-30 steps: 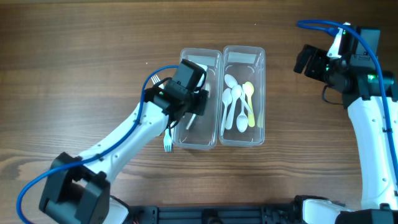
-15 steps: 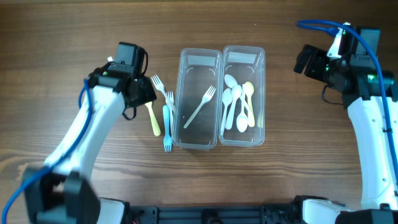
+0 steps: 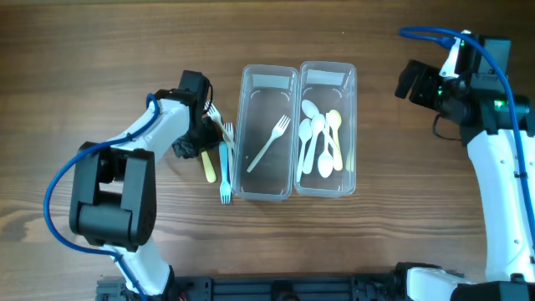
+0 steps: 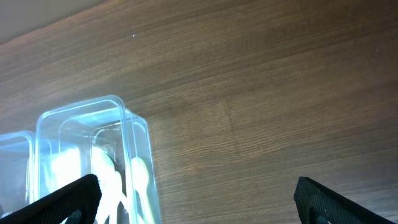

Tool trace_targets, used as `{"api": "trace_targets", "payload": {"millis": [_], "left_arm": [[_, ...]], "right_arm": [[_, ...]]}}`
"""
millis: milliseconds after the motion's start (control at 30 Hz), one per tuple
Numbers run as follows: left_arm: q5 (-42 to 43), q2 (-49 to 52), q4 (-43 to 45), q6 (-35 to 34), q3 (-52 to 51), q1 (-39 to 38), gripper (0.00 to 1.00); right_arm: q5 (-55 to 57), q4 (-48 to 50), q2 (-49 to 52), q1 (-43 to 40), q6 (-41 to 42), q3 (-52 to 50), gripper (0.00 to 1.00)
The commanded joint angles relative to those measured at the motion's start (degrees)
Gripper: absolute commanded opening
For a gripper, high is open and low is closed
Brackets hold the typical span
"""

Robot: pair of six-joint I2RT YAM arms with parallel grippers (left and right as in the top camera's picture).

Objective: Pack container
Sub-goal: 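Lift the white fork with the left gripper and drop it in the left container, then grasp the yellow fork with the left gripper and place it in the left container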

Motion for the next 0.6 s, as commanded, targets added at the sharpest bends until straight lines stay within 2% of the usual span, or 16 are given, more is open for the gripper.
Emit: {"api": "trace_targets", "payload": {"millis": [0, 67, 167, 400, 567], "left_arm": [[1.27, 0.74, 0.59, 0.13, -3.74, -0.13, 0.2], [1.29, 0.7, 0.59, 0.13, -3.78, -0.13, 0.09], [1.2, 0.33, -0.81, 1.95, -3.26, -0.11, 0.04], [0.81, -9.2, -11.74, 6.51, 8.59, -0.17, 0.04], [0.83, -18.25, -11.78, 7.96, 10.08, -0.17, 0.05]], "right_arm": [[-0.02, 0.31, 0.0, -0.24, 0.94, 0.94, 1.0], [-0.02, 0.31, 0.0, -0.24, 0.92, 0.94, 1.0], [-0.02, 0.31, 0.0, -0.24, 0.94, 0.96, 1.0], [-0.02, 0.31, 0.0, -0.24, 0.94, 0.96, 1.0], [-0.02, 0.31, 0.0, -0.24, 0.94, 0.96, 1.0]]}}
